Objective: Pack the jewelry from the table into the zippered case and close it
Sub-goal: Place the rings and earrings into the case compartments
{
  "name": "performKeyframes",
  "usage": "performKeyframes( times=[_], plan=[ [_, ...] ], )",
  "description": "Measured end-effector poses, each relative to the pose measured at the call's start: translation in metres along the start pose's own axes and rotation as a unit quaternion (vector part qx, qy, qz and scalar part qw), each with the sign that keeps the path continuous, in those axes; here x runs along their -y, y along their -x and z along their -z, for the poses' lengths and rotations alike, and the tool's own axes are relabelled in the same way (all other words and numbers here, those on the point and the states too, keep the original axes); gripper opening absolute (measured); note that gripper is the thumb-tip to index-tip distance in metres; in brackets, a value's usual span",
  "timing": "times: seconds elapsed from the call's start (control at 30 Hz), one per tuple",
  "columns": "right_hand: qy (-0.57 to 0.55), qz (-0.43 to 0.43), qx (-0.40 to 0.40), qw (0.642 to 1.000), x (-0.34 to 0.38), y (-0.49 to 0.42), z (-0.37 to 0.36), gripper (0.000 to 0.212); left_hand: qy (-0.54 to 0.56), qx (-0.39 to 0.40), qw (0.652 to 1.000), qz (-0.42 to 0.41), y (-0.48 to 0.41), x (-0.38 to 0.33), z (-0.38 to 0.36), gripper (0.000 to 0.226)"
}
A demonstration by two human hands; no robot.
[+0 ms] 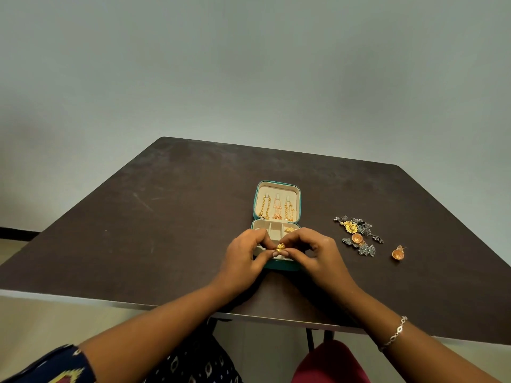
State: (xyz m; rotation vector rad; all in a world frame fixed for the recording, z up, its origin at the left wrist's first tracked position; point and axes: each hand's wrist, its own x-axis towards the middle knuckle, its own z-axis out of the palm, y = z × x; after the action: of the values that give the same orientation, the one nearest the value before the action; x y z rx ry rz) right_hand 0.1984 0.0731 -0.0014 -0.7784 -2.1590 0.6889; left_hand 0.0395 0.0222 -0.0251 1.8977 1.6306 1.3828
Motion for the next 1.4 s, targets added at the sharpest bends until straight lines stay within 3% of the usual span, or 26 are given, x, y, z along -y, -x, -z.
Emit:
performKeyframes(
  times=[0.23, 0.4, 0.53, 0.9, 1.4],
  plan=[
    [0.03, -0.012, -0.018, 0.999, -0.004, -0.007, 0.012, 0.011, 0.024, 0.02, 0.999, 0.008, 0.0, -0.004, 0.001, 0.015],
    [0.188, -0.017, 0.024, 0.982, -0.01, -0.016, 0.035, 0.014, 0.021, 0.031, 0.999, 0.016, -0.001, -0.006, 0.002, 0.017],
    [0.233, -0.006, 0.055, 0.971, -0.011, -0.014, 0.031, 0.014, 0.007, 0.031, 0.999, 0.006, 0.0, -0.006, 0.003, 0.017],
    [0.27, 0.005, 0.09, 0.959, -0.01, -0.012, 0.021, 0.017, 0.002, 0.034, 0.999, 0.005, 0.0, -0.008, 0.003, 0.017],
    [0.259, 0.107, 0.044, 0.959, -0.019, -0.001, 0.022, 0.018, 0.001, 0.034, 0.999, 0.008, 0.0, -0.009, 0.003, 0.014]
  ],
)
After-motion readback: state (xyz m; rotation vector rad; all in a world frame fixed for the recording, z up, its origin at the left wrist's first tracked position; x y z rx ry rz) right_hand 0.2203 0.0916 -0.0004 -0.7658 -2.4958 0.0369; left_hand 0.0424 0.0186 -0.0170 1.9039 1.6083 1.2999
